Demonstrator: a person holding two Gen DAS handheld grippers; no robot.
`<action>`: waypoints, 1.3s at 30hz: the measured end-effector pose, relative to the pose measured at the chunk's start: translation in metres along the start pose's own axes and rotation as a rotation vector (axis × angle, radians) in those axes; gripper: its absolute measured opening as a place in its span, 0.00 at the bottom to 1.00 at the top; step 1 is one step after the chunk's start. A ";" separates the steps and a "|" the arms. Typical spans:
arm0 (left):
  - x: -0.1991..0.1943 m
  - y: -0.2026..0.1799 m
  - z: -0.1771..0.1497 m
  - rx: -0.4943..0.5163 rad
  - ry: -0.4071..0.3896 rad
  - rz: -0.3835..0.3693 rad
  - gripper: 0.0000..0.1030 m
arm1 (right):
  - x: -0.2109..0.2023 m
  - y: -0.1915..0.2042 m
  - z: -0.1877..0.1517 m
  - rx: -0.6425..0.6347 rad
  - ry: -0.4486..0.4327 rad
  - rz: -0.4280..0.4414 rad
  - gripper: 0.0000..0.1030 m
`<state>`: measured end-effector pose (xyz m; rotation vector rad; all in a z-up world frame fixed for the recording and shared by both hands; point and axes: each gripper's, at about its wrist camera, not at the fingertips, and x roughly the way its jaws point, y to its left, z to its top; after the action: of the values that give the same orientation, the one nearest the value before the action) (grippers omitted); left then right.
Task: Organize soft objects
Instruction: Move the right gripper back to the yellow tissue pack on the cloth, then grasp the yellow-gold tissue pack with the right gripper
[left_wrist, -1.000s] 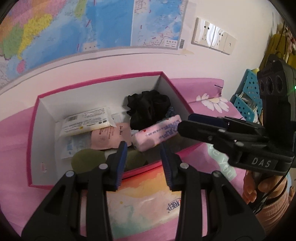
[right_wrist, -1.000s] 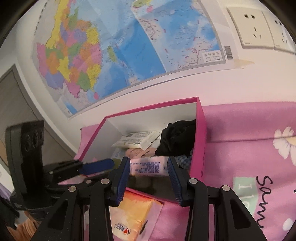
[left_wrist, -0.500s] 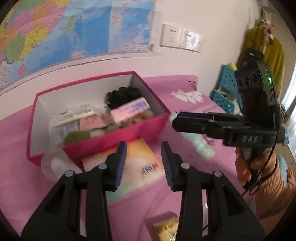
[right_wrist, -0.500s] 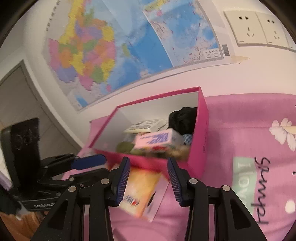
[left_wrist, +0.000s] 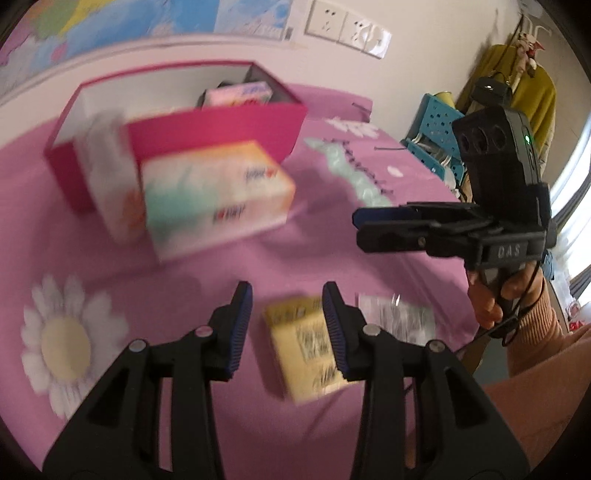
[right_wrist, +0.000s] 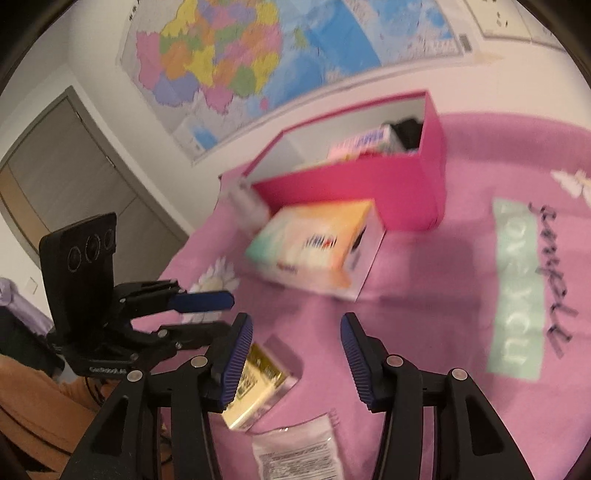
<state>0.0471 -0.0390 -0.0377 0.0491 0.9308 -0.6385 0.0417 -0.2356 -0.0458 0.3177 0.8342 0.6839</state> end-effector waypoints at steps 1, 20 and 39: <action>-0.002 0.002 -0.006 -0.018 0.009 -0.004 0.40 | 0.004 0.001 -0.002 0.002 0.011 0.009 0.49; 0.001 0.000 -0.063 -0.170 0.121 -0.193 0.40 | 0.055 0.009 -0.018 0.006 0.109 0.063 0.50; 0.023 0.018 -0.032 -0.213 0.085 -0.074 0.35 | 0.057 0.010 -0.033 0.039 0.135 0.087 0.50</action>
<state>0.0430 -0.0255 -0.0790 -0.1499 1.0820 -0.6055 0.0399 -0.1902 -0.0946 0.3474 0.9671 0.7774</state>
